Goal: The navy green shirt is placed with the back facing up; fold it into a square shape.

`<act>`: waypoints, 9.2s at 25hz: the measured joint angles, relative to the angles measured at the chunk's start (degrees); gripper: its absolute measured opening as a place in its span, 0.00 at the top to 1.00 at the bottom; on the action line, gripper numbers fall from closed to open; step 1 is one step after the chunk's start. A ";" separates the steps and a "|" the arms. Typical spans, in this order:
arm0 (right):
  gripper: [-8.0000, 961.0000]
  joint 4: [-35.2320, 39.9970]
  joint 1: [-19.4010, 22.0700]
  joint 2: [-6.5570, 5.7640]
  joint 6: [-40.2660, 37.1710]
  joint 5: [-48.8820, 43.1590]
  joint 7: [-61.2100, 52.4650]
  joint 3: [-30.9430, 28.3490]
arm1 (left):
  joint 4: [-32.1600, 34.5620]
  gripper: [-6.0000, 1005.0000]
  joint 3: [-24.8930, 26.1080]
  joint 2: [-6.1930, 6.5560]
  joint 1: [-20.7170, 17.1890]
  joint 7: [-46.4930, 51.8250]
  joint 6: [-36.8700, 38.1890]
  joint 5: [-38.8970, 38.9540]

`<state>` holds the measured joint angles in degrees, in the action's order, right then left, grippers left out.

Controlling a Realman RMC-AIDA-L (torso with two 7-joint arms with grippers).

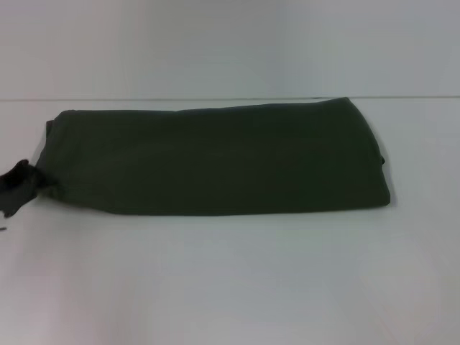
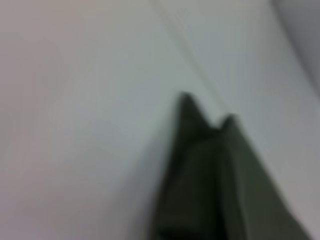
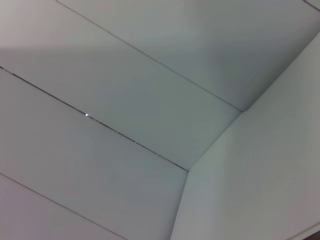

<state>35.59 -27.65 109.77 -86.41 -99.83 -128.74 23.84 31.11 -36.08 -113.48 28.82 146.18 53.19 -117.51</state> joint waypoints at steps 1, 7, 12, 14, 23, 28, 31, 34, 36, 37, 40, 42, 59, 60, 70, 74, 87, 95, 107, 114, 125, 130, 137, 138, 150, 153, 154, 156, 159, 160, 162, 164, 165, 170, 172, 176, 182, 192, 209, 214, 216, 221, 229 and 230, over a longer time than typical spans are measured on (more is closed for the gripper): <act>0.05 0.00 0.02 0.00 -0.06 0.00 0.00 0.05 | 2.67 0.98 -0.01 -0.95 -0.32 -0.36 2.16 0.27; 0.05 -0.14 0.27 0.05 -0.13 -0.01 -0.01 0.21 | 10.51 0.98 -0.02 -3.49 0.55 -0.54 9.85 2.55; 0.05 -0.66 0.25 0.05 -0.14 -0.07 0.35 0.39 | 11.26 0.98 -0.05 -3.30 3.74 -0.56 13.57 5.60; 0.05 -0.81 0.20 0.05 -0.15 -0.09 0.48 0.41 | 11.35 0.98 -0.32 -3.28 6.19 -0.60 14.97 6.45; 0.05 -0.80 0.03 0.08 -0.34 -0.06 0.75 0.40 | 11.40 0.98 -5.06 -7.57 15.63 -3.50 15.49 6.81; 0.05 -0.78 0.04 0.10 -0.42 -0.03 0.77 0.17 | 9.99 0.97 -9.69 -11.10 19.68 -6.14 13.19 7.59; 0.05 -0.78 0.04 0.17 -0.37 -0.01 0.81 0.16 | 3.65 0.97 -18.30 -11.27 22.09 -9.25 6.63 14.17; 0.05 -0.78 0.04 0.17 -0.27 -0.01 0.84 0.18 | -5.79 0.97 -30.83 -11.26 26.73 -16.84 -4.74 24.58; 0.05 -0.78 -0.04 0.18 -0.29 -0.01 0.84 0.30 | -7.32 0.97 -33.01 -11.26 27.81 -18.16 -6.44 26.17; 0.05 -0.78 -0.10 0.18 -0.29 -0.01 0.85 0.32 | -8.53 0.96 -35.31 -11.25 28.93 -18.92 -7.92 27.35; 0.05 -0.79 -0.76 0.33 -0.11 -0.04 0.86 0.36 | -9.64 0.94 -39.57 -11.25 30.25 -19.44 -9.92 29.41; 0.05 -0.80 -1.28 0.49 0.07 -0.09 0.86 0.38 | -9.18 0.88 -40.68 -11.24 29.81 -19.85 -9.40 30.99; 0.06 -1.48 -1.91 -0.98 -0.10 -5.05 -1.19 1.98 | -0.03 0.39 -32.63 -3.16 13.33 -8.81 13.24 31.79; 0.06 -1.46 -2.22 -1.35 0.02 -6.29 -1.86 2.89 | -0.08 0.35 -31.92 -1.97 11.67 -7.49 14.75 31.79; 0.06 -1.13 -8.14 -5.31 -0.05 -22.62 -11.35 7.65 | 1.07 0.07 -23.65 0.09 3.58 -7.00 23.43 27.84; 0.06 -0.90 -11.13 -6.02 -0.06 -27.78 -14.30 8.31 | 1.57 0.07 -23.35 0.82 5.19 -7.54 26.77 19.66; 0.06 -0.92 -20.95 -5.33 3.06 -42.72 -22.62 12.20 | 2.58 0.07 -20.48 0.64 5.96 -16.10 29.30 15.20; 0.07 -2.81 -24.15 -2.67 10.90 -43.75 -25.77 19.35 | 3.36 0.07 -21.23 0.58 6.50 -18.10 30.93 15.12; 0.07 -4.60 -24.24 2.90 25.84 -43.45 -23.69 20.22 | 3.46 0.07 -19.84 -0.36 7.00 -17.94 30.63 15.54; 0.07 -8.28 -25.97 4.12 32.38 -43.41 -23.35 22.17 | 3.44 0.07 -18.89 -0.51 6.89 -18.01 30.62 15.68; 0.08 -9.71 -26.24 5.13 35.45 -43.67 -23.26 24.08 | 3.45 0.07 -18.10 -0.73 6.79 -18.24 30.92 15.65; 0.08 -9.77 -26.15 5.28 37.31 -43.71 -23.56 25.64 | 3.49 0.07 -18.05 -0.75 6.80 -18.07 30.83 15.65; 0.08 -11.01 -26.23 6.08 40.28 -43.76 -23.08 26.37 | 4.04 0.07 -18.06 -1.03 7.00 -17.56 30.78 15.65; 0.08 -11.19 -26.30 6.16 40.44 -43.72 -23.05 26.40 | 4.11 0.07 -18.06 -1.07 7.01 -17.48 30.74 15.65; 0.29 -10.49 -25.86 6.28 39.94 -43.01 -23.74 25.88 | 4.31 0.07 -18.07 -1.40 7.16 -17.31 30.45 15.65; 0.37 -10.02 -25.85 6.11 39.56 -42.73 -23.75 25.83 | 4.40 0.07 -18.06 -1.40 7.21 -17.31 30.41 15.65; 0.39 -9.78 -25.83 6.08 39.37 -42.68 -23.77 25.82 | 4.54 0.07 -18.06 -1.42 7.27 -17.31 30.39 15.65; 0.44 -9.19 -25.76 6.05 38.77 -42.54 -23.77 25.78 | 4.64 0.07 -18.06 -1.46 7.30 -17.28 30.39 15.65; 0.52 -8.66 -25.74 6.05 38.52 -42.48 -23.82 25.68 | 4.66 0.07 -17.90 -1.48 7.30 -17.24 30.39 15.65; 0.54 -8.53 -25.74 6.05 38.51 -42.47 -23.87 25.65 | 4.66 0.07 -17.89 -1.48 7.30 -17.23 30.38 15.65; 0.63 -8.49 -25.81 6.06 38.52 -42.46 -23.94 25.64 | 4.66 0.07 -17.89 -1.48 7.30 -17.20 30.38 15.65; 0.71 -8.51 -25.88 6.10 38.72 -42.46 -23.94 25.63 | 4.66 0.07 -17.86 -1.48 7.30 -17.16 30.38 15.65; 0.75 -8.51 -25.89 6.14 38.83 -42.45 -23.94 25.64 | 4.66 0.07 -17.79 -1.48 7.30 -17.16 30.39 15.65; 0.91 -5.28 -25.26 6.32 36.34 -42.09 -24.14 25.33 | 4.72 0.07 -17.38 -1.48 7.17 -17.15 30.53 15.65; 0.94 -0.74 -24.51 6.55 33.69 -42.01 -24.81 25.36 | 4.75 0.07 -17.35 -1.48 7.05 -17.15 30.49 15.65; 0.92 5.20 -25.20 5.68 29.88 -44.15 -26.89 26.08 | 4.75 0.07 -16.94 -1.49 6.92 -17.15 30.41 15.64; 0.89 4.47 -27.92 5.03 30.98 -48.21 -26.71 26.45 | 4.75 0.07 -16.54 -1.49 6.96 -17.15 30.50 15.63; 0.85 -2.60 -29.14 4.94 37.41 -49.77 -26.58 28.15 | 4.75 0.07 -15.18 -1.43 7.12 -17.15 30.47 15.42; 0.52 -2.36 -30.07 7.19 42.53 -64.25 -30.75 34.81 | 4.69 0.07 -15.07 -1.55 6.71 -17.15 30.65 15.63; 0.41 -1.69 -29.68 7.04 43.27 -67.26 -32.56 34.13 | 4.72 0.07 -15.07 -1.58 6.69 -17.16 30.50 15.65; 0.36 -1.71 -29.36 6.59 44.19 -67.34 -33.02 34.03 | 4.71 0.07 -15.07 -1.58 6.68 -17.15 30.50 15.65; 0.27 -3.19 -29.04 5.92 46.83 -67.94 -34.24 34.03 | 4.75 0.07 -14.19 -1.57 6.72 -16.83 30.83 15.65; 0.27 3.77 -27.26 5.74 44.07 -67.07 -34.65 30.10 | 4.75 0.07 -13.77 -1.57 6.76 -16.49 30.84 15.60; 0.27 4.52 -26.94 5.91 43.64 -66.43 -34.35 29.95 | 4.75 0.07 -13.74 -1.57 6.76 -16.48 30.80 15.59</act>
<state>40.12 -54.59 115.68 -42.76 -166.26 -163.10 53.80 35.86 -49.82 -115.04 35.58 129.70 84.00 -101.92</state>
